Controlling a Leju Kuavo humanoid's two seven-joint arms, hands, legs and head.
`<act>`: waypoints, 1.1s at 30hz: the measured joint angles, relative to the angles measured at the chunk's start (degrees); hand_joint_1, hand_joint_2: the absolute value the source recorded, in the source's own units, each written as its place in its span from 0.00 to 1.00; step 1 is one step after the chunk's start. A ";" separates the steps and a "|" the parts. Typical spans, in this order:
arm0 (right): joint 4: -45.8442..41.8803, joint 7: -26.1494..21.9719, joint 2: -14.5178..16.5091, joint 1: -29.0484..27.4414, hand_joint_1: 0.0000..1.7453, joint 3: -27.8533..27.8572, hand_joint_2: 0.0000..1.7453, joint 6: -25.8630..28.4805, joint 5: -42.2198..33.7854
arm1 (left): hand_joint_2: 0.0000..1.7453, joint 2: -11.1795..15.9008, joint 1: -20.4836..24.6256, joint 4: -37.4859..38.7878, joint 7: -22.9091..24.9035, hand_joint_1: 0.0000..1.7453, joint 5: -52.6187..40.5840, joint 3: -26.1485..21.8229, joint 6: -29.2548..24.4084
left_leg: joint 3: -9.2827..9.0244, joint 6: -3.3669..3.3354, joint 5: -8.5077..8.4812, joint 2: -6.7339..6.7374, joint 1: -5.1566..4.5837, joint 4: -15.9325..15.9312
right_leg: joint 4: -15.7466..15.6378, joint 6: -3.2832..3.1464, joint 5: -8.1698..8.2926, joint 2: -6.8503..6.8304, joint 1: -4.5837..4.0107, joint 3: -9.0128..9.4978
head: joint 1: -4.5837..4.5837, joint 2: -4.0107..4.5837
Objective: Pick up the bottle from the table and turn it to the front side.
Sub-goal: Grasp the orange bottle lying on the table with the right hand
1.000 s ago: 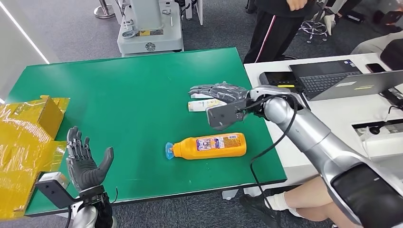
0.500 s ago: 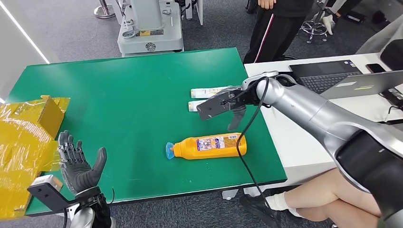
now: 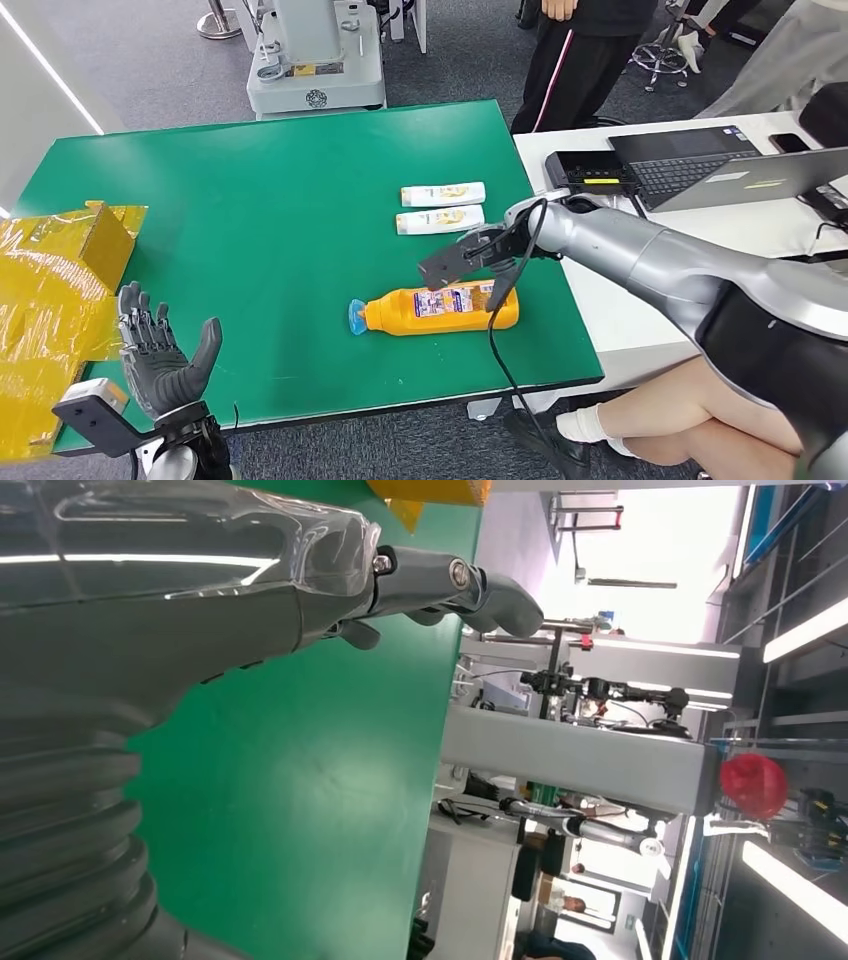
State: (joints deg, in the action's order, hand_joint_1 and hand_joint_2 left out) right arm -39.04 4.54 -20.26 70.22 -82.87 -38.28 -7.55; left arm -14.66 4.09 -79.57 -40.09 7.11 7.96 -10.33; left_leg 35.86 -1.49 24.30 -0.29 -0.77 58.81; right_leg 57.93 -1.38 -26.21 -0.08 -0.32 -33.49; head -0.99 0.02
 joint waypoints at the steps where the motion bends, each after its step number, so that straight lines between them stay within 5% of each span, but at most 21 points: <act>1: 0.66 -0.81 0.48 -0.51 0.00 -0.72 1.00 0.71 0.31 | 1.00 -0.01 -0.01 -0.06 0.00 0.00 -0.03 0.00 -0.03 | 0.00 0.00 0.00 0.00 0.00 0.00 | 0.00 0.00 0.00 0.00 0.00 0.00 | 0.00 0.00; 17: 6.24 -7.30 6.74 -4.73 0.00 -4.80 1.00 5.99 6.93 | 1.00 -0.03 -0.42 -0.49 0.00 0.00 -0.19 0.00 -1.72 | -0.01 0.00 0.00 0.02 0.02 -0.01 | 0.01 0.00 0.00 0.02 -0.01 0.00 | 0.00 0.00; 33: 7.23 -7.30 8.97 -4.20 0.00 -5.15 1.00 4.81 8.26 | 1.00 -0.03 -0.92 -1.52 0.00 0.00 0.10 0.00 -3.20 | -0.01 0.00 0.00 0.02 0.02 0.00 | 0.00 0.00 0.00 0.02 -0.01 0.00 | 0.01 0.00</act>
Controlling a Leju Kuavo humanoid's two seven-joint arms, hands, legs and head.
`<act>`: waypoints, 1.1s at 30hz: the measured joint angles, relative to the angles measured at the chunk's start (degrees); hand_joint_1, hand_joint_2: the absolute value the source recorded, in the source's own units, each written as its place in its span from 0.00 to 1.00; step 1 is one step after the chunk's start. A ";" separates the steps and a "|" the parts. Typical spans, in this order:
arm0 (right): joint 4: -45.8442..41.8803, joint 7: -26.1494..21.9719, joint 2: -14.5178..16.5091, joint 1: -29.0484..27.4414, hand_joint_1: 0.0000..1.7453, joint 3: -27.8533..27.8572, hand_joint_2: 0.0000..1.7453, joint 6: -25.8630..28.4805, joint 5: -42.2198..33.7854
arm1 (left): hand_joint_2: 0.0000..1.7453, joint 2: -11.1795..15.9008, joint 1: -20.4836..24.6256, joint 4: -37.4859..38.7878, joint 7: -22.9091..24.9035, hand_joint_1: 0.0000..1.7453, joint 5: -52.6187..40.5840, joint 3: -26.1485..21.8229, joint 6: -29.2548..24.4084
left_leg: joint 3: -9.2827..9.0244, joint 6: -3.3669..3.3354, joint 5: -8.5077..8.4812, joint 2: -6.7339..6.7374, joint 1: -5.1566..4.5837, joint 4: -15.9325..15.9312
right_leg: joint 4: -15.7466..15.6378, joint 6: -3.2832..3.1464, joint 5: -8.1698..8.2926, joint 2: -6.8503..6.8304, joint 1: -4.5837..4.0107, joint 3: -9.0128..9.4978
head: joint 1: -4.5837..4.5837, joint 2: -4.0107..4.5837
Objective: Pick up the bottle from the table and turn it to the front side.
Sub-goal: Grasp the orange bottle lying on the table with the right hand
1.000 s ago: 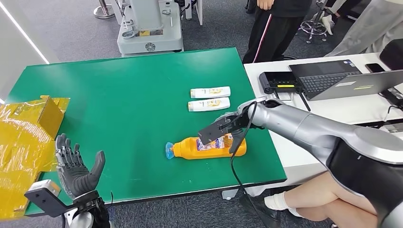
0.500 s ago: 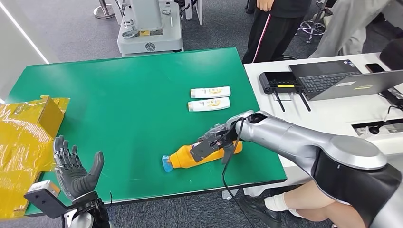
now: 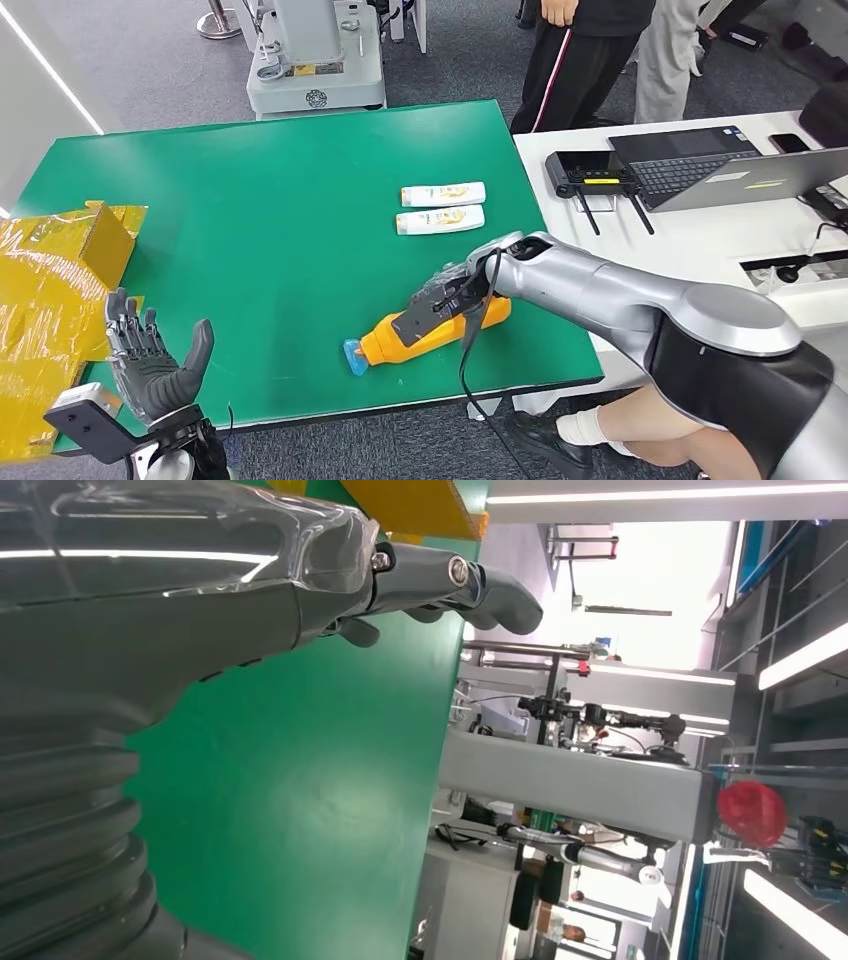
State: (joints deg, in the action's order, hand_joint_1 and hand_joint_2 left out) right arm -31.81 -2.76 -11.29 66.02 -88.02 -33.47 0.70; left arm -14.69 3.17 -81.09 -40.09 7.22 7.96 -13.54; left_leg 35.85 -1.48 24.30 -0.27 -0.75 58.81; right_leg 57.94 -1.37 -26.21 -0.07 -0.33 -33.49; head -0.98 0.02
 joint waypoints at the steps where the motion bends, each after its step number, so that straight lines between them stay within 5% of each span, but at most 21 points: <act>1: 0.00 0.10 0.00 0.12 0.00 0.00 1.00 0.01 0.03 | 1.00 0.00 0.00 -0.01 0.00 0.00 0.04 0.00 -0.07 | 0.00 0.00 0.00 0.00 0.00 0.00 | 0.00 0.00 0.00 0.00 0.00 0.00 | 0.00 0.00; 19: -1.27 4.02 -2.59 6.14 0.00 -0.04 1.00 -1.10 4.62 | 1.00 0.11 0.00 -0.26 0.00 0.00 1.14 0.13 -0.70 | 0.00 0.00 0.00 0.00 0.00 0.02 | -0.01 0.01 0.01 0.01 0.01 -0.01 | -0.01 0.00; 33: -3.54 3.62 -5.94 3.36 0.00 -0.13 1.00 -2.21 3.99 | 1.00 0.08 -0.46 -0.58 0.00 0.00 0.94 0.13 -0.14 | 0.00 0.00 0.00 0.03 0.00 0.02 | -0.01 0.01 0.01 0.02 0.01 -0.02 | 0.00 0.00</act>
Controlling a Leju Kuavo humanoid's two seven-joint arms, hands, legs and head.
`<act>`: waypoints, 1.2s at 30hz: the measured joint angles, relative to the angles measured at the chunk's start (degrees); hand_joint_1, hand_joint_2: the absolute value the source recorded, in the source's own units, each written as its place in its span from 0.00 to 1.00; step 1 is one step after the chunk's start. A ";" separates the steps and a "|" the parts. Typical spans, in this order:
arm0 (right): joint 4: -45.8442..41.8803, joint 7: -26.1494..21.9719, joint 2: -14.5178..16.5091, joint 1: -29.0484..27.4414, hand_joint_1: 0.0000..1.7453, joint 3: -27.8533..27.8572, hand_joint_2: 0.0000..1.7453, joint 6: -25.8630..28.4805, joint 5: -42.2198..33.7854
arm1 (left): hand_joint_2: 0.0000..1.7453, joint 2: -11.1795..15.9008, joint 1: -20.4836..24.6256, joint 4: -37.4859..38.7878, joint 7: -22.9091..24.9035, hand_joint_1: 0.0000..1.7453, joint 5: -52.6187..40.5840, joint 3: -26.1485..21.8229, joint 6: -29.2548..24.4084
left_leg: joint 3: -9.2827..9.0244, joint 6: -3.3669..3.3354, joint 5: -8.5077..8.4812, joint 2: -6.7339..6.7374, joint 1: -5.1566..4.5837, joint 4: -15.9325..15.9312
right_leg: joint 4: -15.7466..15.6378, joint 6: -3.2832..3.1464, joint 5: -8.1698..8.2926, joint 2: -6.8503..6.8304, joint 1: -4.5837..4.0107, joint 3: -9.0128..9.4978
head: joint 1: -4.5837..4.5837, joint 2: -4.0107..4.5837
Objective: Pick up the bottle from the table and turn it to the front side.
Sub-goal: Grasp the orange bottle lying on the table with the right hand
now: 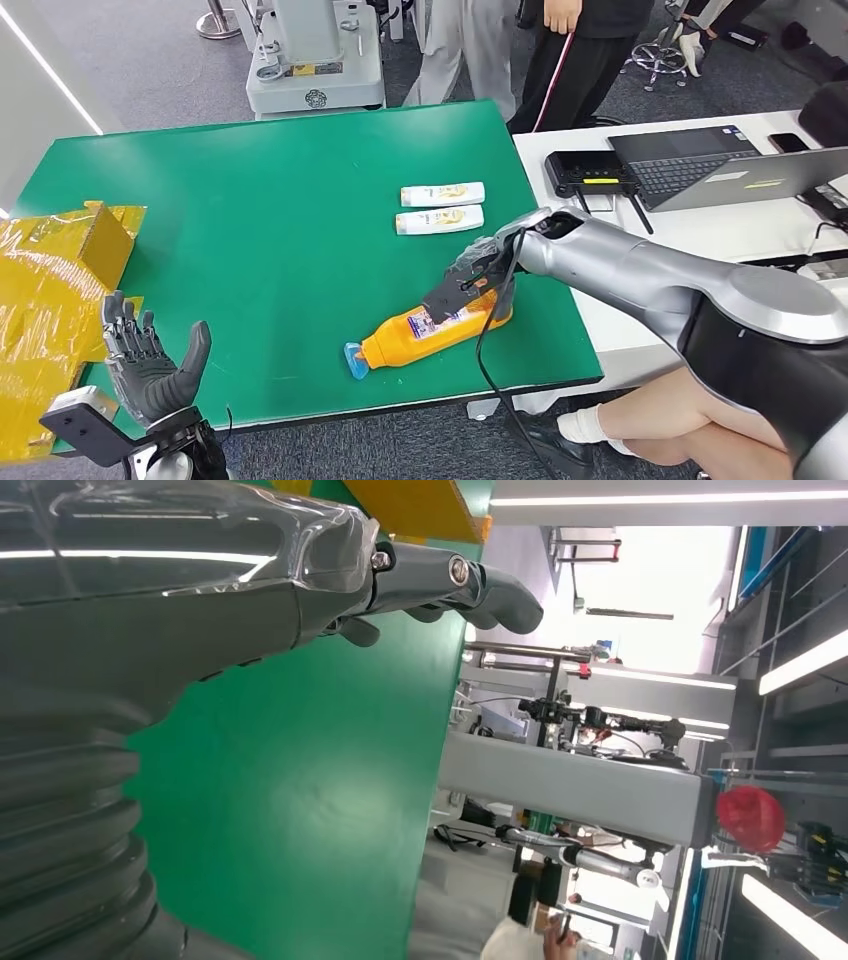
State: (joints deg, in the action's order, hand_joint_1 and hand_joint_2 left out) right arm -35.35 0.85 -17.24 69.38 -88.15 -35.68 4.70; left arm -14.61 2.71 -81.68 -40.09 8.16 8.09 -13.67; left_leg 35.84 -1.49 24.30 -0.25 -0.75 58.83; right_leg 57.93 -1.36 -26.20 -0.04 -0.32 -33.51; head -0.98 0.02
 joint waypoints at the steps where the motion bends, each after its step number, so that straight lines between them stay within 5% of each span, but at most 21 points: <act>1: 0.03 -0.20 -0.01 -0.27 0.00 0.00 1.00 -0.02 0.05 | 1.00 -0.01 0.00 0.00 0.00 0.00 -0.01 0.00 0.01 | 0.00 0.00 0.00 0.00 0.00 0.00 | 0.00 0.00 0.00 0.00 0.00 0.00 | 0.00 0.00; 36: 2.26 -4.79 0.87 -6.38 0.00 -0.02 1.00 5.26 -0.65 | 1.00 -0.04 0.10 0.02 0.00 0.00 -0.03 0.65 -0.11 | 0.00 0.00 0.00 -0.01 0.00 0.00 | 0.00 0.00 0.00 -0.01 0.00 0.00 | 0.00 0.00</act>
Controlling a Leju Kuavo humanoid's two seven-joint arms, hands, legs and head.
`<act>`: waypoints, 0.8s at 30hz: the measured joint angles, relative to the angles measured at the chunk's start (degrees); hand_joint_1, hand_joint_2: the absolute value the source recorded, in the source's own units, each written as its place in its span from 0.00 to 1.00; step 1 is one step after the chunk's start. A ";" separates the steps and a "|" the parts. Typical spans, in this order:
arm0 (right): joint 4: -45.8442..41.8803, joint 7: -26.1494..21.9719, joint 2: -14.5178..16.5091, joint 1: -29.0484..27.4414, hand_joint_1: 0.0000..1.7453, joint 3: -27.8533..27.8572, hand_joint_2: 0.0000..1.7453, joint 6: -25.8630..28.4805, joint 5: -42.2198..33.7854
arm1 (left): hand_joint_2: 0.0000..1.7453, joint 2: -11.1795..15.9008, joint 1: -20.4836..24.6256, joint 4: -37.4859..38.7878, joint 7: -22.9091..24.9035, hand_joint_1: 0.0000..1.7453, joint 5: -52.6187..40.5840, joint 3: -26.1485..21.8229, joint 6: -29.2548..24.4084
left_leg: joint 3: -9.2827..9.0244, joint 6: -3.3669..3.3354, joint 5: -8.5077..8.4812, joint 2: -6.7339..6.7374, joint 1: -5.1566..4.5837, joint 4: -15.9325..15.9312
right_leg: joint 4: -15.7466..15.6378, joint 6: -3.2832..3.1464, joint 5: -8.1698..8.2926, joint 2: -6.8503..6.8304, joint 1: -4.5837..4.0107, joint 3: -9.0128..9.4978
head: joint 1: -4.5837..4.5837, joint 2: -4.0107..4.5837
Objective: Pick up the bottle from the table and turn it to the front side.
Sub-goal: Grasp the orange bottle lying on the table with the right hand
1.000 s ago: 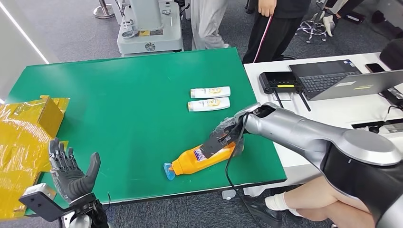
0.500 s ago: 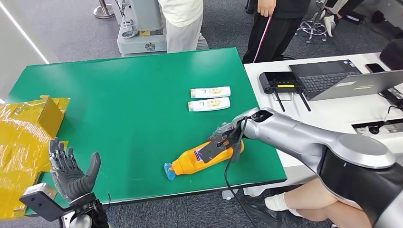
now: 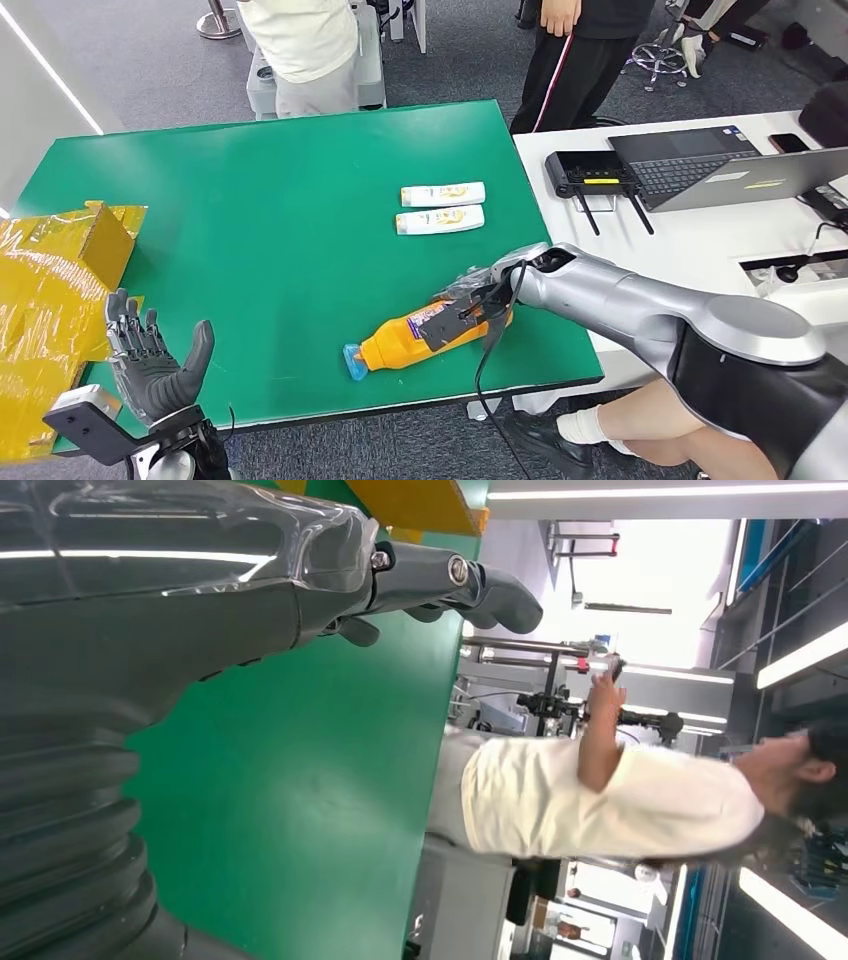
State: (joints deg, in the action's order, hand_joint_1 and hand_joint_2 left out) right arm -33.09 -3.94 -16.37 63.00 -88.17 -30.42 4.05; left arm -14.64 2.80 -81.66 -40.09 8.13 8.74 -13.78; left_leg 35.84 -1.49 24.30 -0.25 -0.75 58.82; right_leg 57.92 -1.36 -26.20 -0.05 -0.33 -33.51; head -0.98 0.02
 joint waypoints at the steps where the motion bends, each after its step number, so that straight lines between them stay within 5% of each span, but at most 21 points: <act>1: 0.09 -0.02 0.01 -0.19 0.00 0.00 1.00 0.02 -0.20 | 1.00 0.00 0.02 0.00 0.00 0.00 0.09 0.02 -0.01 | 0.00 0.00 0.00 0.00 0.00 0.00 | 0.00 0.00 0.00 0.00 0.00 0.00 | 0.00 0.00; 5: 0.29 -0.02 0.02 -0.82 0.00 0.00 1.00 0.32 -0.52 | 1.00 0.00 0.39 0.07 0.00 0.00 0.29 0.06 -0.01 | -0.01 0.00 0.00 0.01 0.00 0.00 | 0.00 0.00 0.00 0.00 0.00 0.00 | 0.00 0.00; 6: 0.32 -0.02 0.02 -0.90 0.09 0.00 1.00 0.40 -0.52 | 1.00 0.00 0.49 0.11 0.00 0.00 0.34 0.07 -0.01 | -0.01 0.00 0.00 0.01 0.00 0.00 | 0.00 0.00 0.00 0.01 0.00 0.00 | -0.01 0.00; 9: 0.53 -0.06 0.02 -1.10 0.82 0.00 1.00 0.94 -0.45 | 1.00 0.00 0.60 0.22 0.00 0.00 0.50 0.11 0.00 | -0.03 0.00 0.00 0.02 0.00 0.00 | 0.00 0.00 0.00 0.02 0.00 0.01 | -0.01 0.00; 10: 0.61 -0.10 0.02 -1.15 0.97 0.00 1.00 1.25 -0.42 | 1.00 0.01 0.62 0.23 0.00 0.00 0.55 0.12 0.01 | -0.03 0.00 0.00 0.02 0.00 0.00 | 0.00 0.00 0.01 0.02 0.00 0.01 | 0.00 0.00; 24: 0.41 -1.08 -0.69 -1.89 1.00 0.53 1.00 4.83 -0.60 | 1.00 0.07 0.73 0.68 0.00 0.00 0.87 0.70 0.48 | -0.10 0.00 0.00 0.09 0.00 0.00 | -0.01 0.02 0.02 0.11 0.00 0.06 | 0.00 0.00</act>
State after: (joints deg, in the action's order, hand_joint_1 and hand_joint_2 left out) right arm -32.68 -5.02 -17.07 61.11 -87.64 -25.59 3.45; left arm -14.58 3.54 -80.98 -40.09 9.00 9.44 -13.31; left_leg 35.74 -1.49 24.30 -0.16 -0.75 58.83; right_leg 57.92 -1.35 -26.18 0.06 -0.32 -33.44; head -0.98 0.02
